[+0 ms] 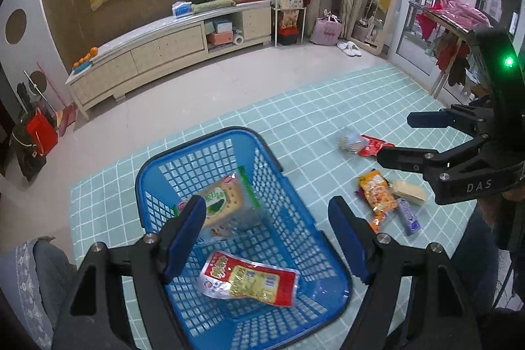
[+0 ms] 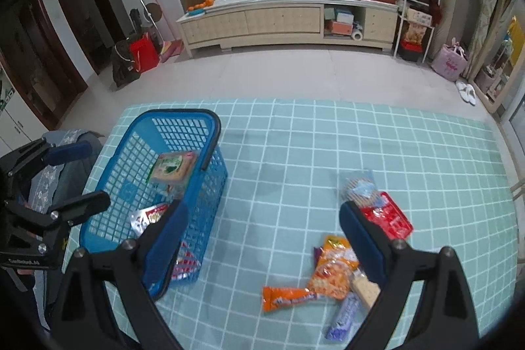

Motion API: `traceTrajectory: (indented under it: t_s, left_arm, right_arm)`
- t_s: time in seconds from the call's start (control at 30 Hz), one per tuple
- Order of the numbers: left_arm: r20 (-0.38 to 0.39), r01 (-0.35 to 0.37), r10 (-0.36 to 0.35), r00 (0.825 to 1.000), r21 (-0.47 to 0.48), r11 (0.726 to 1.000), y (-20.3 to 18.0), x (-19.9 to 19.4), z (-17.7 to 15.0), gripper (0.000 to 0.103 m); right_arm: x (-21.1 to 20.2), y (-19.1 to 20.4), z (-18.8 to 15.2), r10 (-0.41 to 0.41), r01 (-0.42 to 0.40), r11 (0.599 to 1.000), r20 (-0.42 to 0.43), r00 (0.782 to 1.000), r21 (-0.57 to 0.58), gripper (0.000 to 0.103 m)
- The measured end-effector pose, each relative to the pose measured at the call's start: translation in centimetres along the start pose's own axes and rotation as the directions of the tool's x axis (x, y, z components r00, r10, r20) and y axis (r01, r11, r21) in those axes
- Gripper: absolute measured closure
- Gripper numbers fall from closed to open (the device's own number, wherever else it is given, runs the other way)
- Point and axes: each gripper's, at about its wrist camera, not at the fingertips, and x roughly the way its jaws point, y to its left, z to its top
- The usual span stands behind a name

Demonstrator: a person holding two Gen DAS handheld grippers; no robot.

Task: Organize snacks
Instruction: 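Move both tools back to the snack pile, left toward the orange stick snack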

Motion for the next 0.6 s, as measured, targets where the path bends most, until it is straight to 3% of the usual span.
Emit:
traceTrajectory:
  t_s: [0.3,0.6]
  left_arm:
    - [0.036,0.038,-0.039,0.999,0.031,0.999,-3.9,-2.0,0.1,0.028]
    - [0.011,0.063,-0.065,0.998,0.120,0.991,-9.4,-0.3,0.0,0.028]
  right_arm:
    - [-3.3,-2.2,-2.1,-0.053,0.053,0.999,0.017,0.998,0.012,0.008]
    - [-4.9,-6.3,-4.7,-0.090,0.089,0.994,0.007,0.996,0.060,0.008]
